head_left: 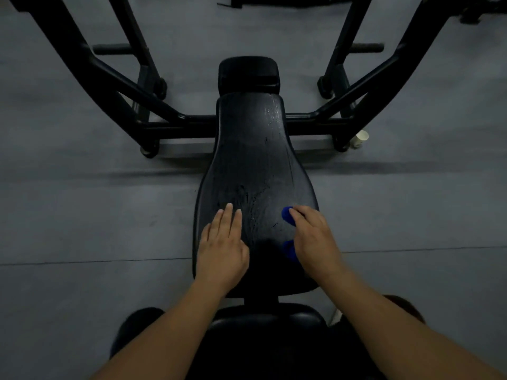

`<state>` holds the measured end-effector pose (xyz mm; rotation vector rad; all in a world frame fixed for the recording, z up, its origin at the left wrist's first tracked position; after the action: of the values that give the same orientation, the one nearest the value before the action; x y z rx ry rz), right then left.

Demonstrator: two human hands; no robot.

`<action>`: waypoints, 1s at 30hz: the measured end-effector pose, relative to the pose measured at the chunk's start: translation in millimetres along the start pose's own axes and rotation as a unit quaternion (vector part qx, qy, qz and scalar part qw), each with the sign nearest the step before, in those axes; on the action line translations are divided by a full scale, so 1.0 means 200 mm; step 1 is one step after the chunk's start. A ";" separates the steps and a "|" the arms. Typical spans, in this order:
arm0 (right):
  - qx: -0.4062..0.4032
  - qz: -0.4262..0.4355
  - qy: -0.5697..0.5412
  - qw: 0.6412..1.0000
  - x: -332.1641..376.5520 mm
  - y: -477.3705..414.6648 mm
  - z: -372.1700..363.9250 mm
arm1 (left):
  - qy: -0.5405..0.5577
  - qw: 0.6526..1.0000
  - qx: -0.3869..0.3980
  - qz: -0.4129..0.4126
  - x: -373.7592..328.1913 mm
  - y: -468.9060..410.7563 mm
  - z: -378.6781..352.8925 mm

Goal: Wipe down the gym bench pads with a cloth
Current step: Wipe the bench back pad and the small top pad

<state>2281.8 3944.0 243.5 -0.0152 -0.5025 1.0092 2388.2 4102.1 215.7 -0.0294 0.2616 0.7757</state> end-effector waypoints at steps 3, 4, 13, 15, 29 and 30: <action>0.002 0.009 -0.006 1.000 -0.11 -0.06 -0.16 | 0.001 1.000 -0.011 0.009 0.03 -0.07 -0.17; 0.003 0.002 -0.009 1.000 -0.14 -0.09 -0.20 | -0.002 1.000 -0.010 0.010 0.04 -0.10 -0.22; 0.143 0.013 0.081 0.986 -0.23 0.23 -0.63 | -0.019 0.999 0.033 0.003 0.06 -0.02 -0.55; 0.177 0.132 0.043 0.974 -0.11 0.29 -0.68 | -0.035 0.999 0.024 -0.008 0.06 0.00 -0.59; 0.151 0.192 0.038 0.969 -0.10 0.09 -0.72 | -0.022 0.996 -0.062 -0.060 0.27 0.00 -0.60; 0.121 0.103 0.072 0.985 -0.20 -0.01 -0.71 | -0.021 0.996 -0.063 -0.064 0.27 0.00 -0.60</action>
<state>2324.5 3940.3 102.5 0.0766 -0.2469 1.2579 2397.9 4124.4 85.6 -0.1463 0.1685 0.6642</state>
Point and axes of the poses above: each hand's wrist, its own y-axis away from the middle knuckle, its own z-axis out of the back of the hand, x = y × z, the point moved 8 cm from there along -y, towards the middle knuckle, and after that the axes turned 7 degrees about -x, right-handed, at the moved point
